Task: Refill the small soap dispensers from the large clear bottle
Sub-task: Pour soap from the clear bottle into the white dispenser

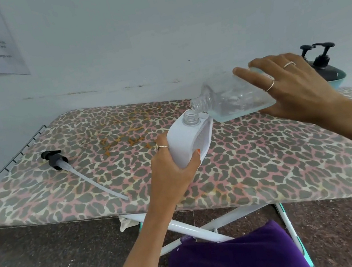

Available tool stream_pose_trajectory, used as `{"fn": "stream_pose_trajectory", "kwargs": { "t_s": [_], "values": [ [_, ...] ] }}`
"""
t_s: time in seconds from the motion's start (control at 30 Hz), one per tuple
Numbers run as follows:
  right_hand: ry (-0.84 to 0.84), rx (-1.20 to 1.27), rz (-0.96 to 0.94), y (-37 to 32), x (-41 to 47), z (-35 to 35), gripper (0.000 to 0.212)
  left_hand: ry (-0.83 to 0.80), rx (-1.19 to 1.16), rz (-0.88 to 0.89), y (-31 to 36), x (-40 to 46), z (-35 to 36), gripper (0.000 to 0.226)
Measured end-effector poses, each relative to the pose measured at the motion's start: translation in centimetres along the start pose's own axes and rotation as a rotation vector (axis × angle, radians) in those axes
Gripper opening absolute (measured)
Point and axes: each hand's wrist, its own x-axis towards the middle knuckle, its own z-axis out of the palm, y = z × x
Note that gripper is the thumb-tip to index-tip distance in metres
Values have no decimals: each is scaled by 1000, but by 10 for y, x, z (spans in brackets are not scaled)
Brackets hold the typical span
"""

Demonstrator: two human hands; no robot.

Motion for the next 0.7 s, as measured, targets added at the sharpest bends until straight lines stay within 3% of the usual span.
{"fn": "stream_pose_trajectory", "kwargs": {
  "t_s": [0.7],
  "values": [
    [-4,-48,-45,8,6,-5,90,4,28,4,2,-1,-1,59]
  ]
}}
